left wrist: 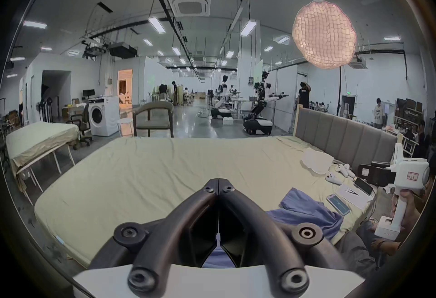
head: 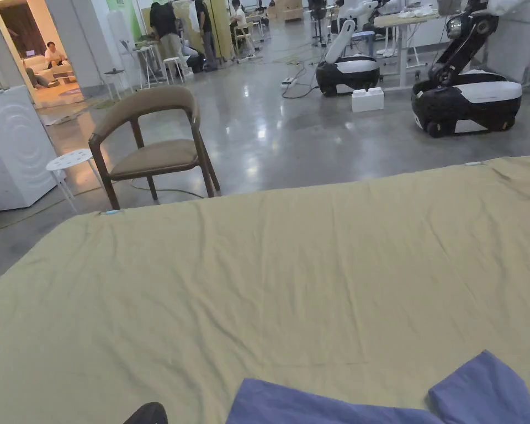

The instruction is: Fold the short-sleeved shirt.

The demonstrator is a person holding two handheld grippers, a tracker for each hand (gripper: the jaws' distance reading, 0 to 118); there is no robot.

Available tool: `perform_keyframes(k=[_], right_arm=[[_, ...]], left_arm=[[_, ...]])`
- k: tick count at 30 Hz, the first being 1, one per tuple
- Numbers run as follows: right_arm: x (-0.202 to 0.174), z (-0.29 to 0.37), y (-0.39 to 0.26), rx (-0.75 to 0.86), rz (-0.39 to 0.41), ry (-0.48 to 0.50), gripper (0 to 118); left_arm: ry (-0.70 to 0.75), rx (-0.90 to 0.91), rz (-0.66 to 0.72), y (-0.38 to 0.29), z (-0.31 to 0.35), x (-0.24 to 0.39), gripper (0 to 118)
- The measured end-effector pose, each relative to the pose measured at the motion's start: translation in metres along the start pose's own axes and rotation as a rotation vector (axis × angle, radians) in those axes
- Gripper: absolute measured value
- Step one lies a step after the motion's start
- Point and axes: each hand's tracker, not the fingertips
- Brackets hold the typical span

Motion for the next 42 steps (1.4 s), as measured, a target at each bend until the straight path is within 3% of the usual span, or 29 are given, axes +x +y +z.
perform_keyframes(k=[5,9,11,15,19,23,26,29,31,36,37,38,39,40,42], right_arm=[[0.008,0.0,-0.014,-0.058,-0.02,-0.016,0],[0.021,0.0,-0.03,-0.109,-0.038,-0.041,0],[0.026,0.002,-0.037,-0.122,-0.043,-0.06,0],[0.041,0.003,-0.047,-0.166,-0.094,-0.09,0],[0.052,0.009,-0.051,-0.194,-0.1,-0.152,0],[0.065,0.013,-0.058,-0.226,-0.161,-0.202,0],[0.068,0.015,-0.063,-0.253,-0.162,-0.226,0],[0.067,0.015,-0.065,-0.287,-0.117,-0.25,0],[0.068,0.011,-0.065,-0.298,-0.106,-0.242,0],[0.076,-0.02,-0.048,-0.299,-0.07,-0.206,1],[0.08,-0.033,-0.043,-0.309,-0.057,-0.186,8],[0.084,-0.047,-0.038,-0.324,-0.036,-0.174,26],[0.088,-0.063,-0.035,-0.323,-0.014,-0.167,51],[0.094,-0.082,-0.033,-0.331,-0.006,-0.159,62],[0.109,-0.122,-0.032,-0.419,-0.03,-0.136,64]], left_arm=[[-0.072,-0.112,0.069,-0.021,-0.058,-0.011,3],[-0.128,-0.245,0.144,-0.042,-0.128,-0.021,66],[-0.146,-0.293,0.154,-0.056,-0.166,-0.025,74],[-0.063,-0.447,0.087,-0.093,-0.251,-0.036,75],[-0.029,-0.582,0.122,-0.13,-0.31,-0.048,74],[-0.014,-0.652,0.152,-0.153,-0.34,-0.053,72],[0.015,-0.687,0.18,-0.164,-0.348,-0.053,38],[0.03,-0.673,0.148,-0.167,-0.348,-0.049,28],[0.027,-0.672,0.096,-0.171,-0.347,-0.044,1],[0.03,-0.709,0.052,-0.178,-0.355,-0.039,0],[0.03,-0.718,0.053,-0.177,-0.357,-0.04,0],[0.029,-0.728,0.056,-0.176,-0.358,-0.04,0],[0.029,-0.737,0.058,-0.175,-0.359,-0.04,0],[0.03,-0.746,0.055,-0.174,-0.36,-0.039,0],[0.03,-0.762,0.029,-0.173,-0.361,-0.037,0]])
